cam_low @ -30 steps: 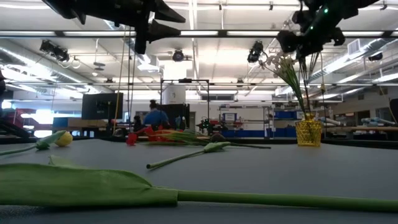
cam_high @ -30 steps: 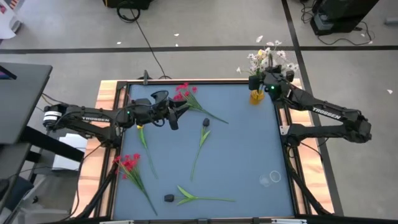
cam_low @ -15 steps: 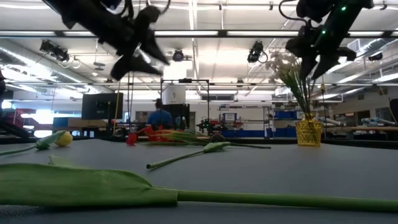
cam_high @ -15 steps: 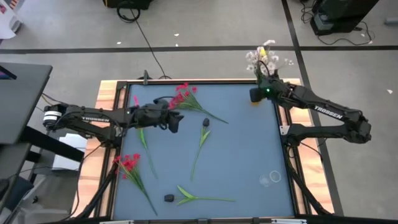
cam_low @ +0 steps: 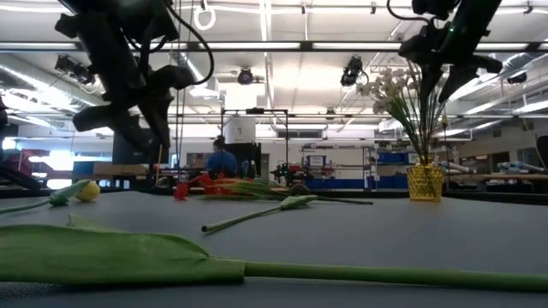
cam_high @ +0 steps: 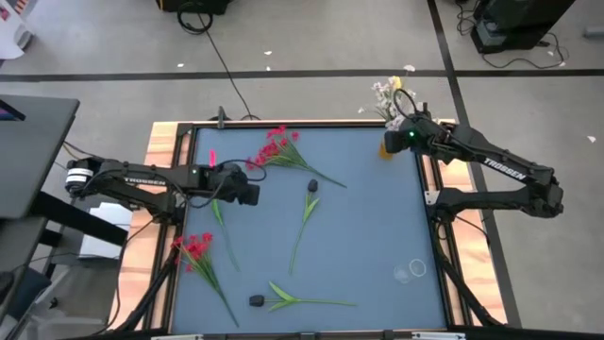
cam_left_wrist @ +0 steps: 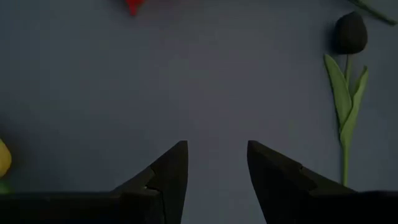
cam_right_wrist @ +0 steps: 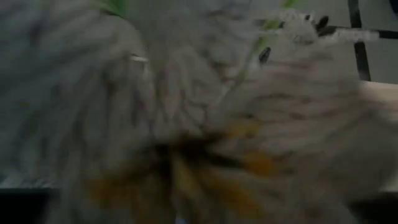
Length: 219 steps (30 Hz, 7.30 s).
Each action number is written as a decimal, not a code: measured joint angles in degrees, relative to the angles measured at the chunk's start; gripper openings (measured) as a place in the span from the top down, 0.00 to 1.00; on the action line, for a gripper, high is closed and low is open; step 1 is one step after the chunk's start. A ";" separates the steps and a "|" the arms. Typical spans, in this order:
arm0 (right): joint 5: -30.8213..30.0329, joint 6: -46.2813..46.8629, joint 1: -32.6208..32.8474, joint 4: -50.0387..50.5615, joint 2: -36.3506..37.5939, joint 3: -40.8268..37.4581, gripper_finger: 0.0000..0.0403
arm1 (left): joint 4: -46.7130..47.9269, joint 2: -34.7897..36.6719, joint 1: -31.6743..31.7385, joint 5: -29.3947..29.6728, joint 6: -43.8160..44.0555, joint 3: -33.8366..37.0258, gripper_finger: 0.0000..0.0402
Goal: Sort flowers into vase by color
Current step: Put the yellow flower into the yellow vase
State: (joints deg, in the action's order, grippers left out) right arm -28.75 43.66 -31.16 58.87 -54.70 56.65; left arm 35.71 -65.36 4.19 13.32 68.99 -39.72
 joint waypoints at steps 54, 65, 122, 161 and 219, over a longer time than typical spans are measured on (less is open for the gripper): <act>4.71 7.32 4.98 -2.21 -0.04 0.58 0.52 | 5.67 -5.21 -6.67 -2.71 9.65 9.51 0.57; 4.35 5.77 10.94 -0.16 -0.04 0.61 0.52 | 7.04 -8.64 -6.54 -4.85 12.74 7.37 0.57; 14.91 -4.33 29.14 -40.50 -5.24 0.58 0.60 | -61.59 -8.99 1.38 -14.03 -36.96 -5.01 0.94; 23.03 -12.42 31.77 -68.36 -19.78 0.58 0.54 | -62.46 -19.19 7.38 -44.49 -44.58 -16.83 0.94; -53.82 -4.10 34.46 -10.13 25.39 -8.49 0.98 | -51.15 -18.62 11.78 -19.70 -39.84 -16.74 0.66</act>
State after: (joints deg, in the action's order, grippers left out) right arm -82.57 39.56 3.30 48.75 -29.30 48.16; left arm -15.44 -83.98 15.97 -6.38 29.15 -56.47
